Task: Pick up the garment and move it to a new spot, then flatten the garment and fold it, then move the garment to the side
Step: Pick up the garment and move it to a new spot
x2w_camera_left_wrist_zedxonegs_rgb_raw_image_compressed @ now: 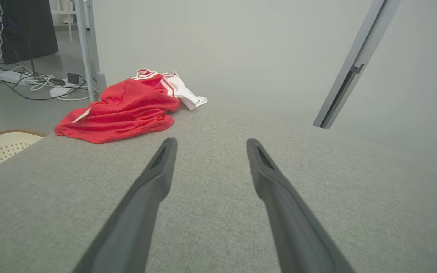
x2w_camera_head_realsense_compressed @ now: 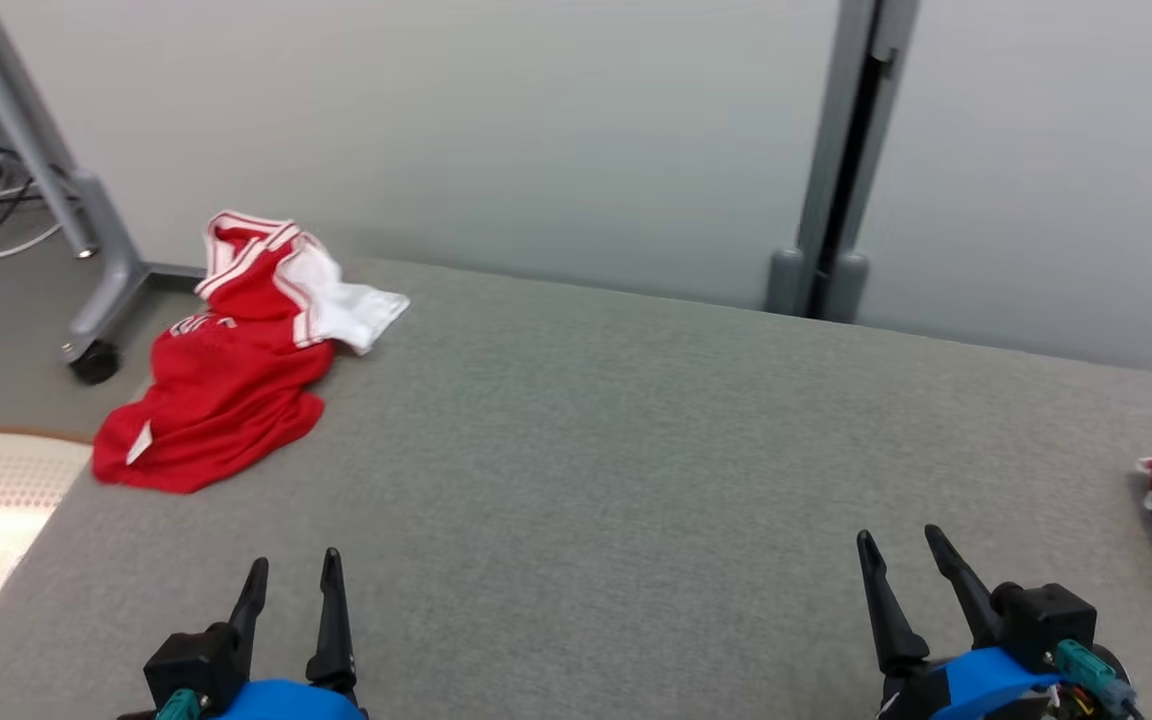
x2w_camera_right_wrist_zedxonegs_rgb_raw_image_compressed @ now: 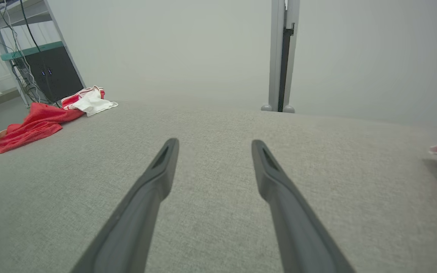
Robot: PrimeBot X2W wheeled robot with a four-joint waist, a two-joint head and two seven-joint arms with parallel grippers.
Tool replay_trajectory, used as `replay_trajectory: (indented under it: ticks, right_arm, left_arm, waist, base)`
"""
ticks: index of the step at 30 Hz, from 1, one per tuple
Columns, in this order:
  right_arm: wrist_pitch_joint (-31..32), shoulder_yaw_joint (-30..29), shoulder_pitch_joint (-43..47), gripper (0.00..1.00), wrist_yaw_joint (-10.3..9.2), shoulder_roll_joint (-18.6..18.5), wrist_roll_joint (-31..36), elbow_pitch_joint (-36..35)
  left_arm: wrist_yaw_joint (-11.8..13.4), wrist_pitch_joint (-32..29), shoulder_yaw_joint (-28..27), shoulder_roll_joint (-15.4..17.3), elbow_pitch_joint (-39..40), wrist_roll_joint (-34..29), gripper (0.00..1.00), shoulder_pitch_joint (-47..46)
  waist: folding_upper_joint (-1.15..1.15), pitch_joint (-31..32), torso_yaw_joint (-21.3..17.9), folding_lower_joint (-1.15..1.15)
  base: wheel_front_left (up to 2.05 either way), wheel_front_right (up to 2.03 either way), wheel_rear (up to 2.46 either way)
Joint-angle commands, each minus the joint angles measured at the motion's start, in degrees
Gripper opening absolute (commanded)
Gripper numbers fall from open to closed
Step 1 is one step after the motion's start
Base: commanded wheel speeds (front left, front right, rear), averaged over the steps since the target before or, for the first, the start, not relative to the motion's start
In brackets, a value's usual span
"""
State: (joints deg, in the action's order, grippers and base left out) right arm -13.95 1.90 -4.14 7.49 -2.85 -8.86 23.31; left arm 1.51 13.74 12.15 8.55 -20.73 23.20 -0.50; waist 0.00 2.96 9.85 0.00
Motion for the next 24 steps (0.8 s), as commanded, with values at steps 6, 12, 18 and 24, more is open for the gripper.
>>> replay_trajectory:
  ticks: [6, 12, 18, 24]
  right_arm:
    - [-0.21, 1.41, 0.97, 1.00, 0.00, -0.12, -0.75, 0.10]
    - [-0.13, 3.01, 0.55, 1.00, 0.00, -0.13, -1.24, 0.17]
    - [0.20, 3.86, -0.23, 1.00, 0.00, -0.12, -0.84, -0.02]
    - [0.11, 4.15, -1.36, 1.00, 0.00, -0.12, -0.21, -1.39]
  left_arm:
    - [0.50, -0.10, -0.40, 1.14, 1.28, 0.24, 1.00, -0.50]
    - [1.43, 0.03, -1.67, 2.01, 2.62, 0.94, 1.00, 0.54]
    - [1.88, 0.05, -2.04, 2.38, 3.73, 1.51, 1.00, 1.34]
    - [1.52, 0.36, -3.06, 2.37, 4.91, 2.77, 1.00, 1.03]
  waist:
    - [0.00, -1.53, 10.85, 0.00]
    - [0.00, -1.06, 14.82, 0.00]
    - [0.00, -1.10, 15.69, 0.00]
    - [0.00, -2.43, 14.76, 0.00]
  base:
    - [0.00, 0.00, 0.00]
    - [0.00, 0.00, 0.00]
    - [0.00, 0.00, 0.00]
    - [0.00, 0.00, 0.00]
